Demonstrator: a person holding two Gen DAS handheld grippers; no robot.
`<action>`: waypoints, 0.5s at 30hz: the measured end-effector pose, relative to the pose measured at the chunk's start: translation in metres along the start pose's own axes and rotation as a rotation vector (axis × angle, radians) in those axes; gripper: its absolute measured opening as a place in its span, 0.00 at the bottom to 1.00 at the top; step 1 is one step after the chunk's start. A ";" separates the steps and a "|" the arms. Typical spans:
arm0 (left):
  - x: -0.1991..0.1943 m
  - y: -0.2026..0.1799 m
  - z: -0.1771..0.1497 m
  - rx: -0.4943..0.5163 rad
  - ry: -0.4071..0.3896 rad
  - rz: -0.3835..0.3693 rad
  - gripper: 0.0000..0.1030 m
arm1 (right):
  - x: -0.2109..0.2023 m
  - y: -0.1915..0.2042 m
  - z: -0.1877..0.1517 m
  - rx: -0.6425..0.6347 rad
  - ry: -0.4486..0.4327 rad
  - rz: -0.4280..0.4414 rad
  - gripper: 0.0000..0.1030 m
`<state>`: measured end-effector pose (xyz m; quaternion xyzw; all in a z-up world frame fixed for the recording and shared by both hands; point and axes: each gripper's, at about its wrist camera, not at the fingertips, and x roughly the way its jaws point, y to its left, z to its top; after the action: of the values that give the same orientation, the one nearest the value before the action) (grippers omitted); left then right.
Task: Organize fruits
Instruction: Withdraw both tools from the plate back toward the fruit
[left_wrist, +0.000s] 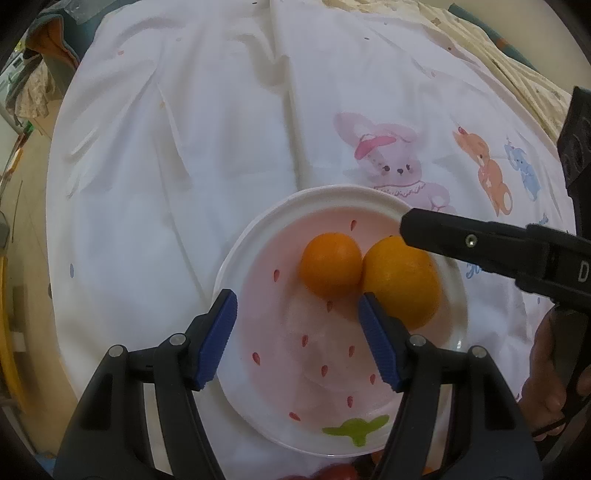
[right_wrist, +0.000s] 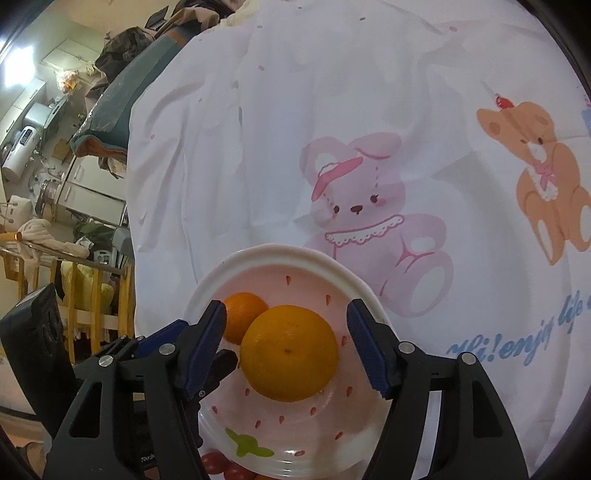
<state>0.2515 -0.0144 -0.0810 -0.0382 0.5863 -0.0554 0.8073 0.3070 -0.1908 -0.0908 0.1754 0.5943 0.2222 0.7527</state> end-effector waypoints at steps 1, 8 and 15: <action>-0.001 -0.001 0.000 -0.001 -0.006 0.001 0.63 | -0.003 0.000 0.000 -0.002 -0.010 -0.006 0.69; -0.022 -0.001 -0.008 -0.018 -0.045 0.005 0.63 | -0.034 0.003 -0.011 -0.016 -0.082 -0.055 0.86; -0.058 0.001 -0.024 -0.020 -0.113 0.000 0.63 | -0.072 0.009 -0.032 -0.051 -0.147 -0.101 0.87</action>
<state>0.2112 -0.0055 -0.0339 -0.0494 0.5401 -0.0471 0.8389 0.2609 -0.2224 -0.0347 0.1418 0.5395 0.1856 0.8089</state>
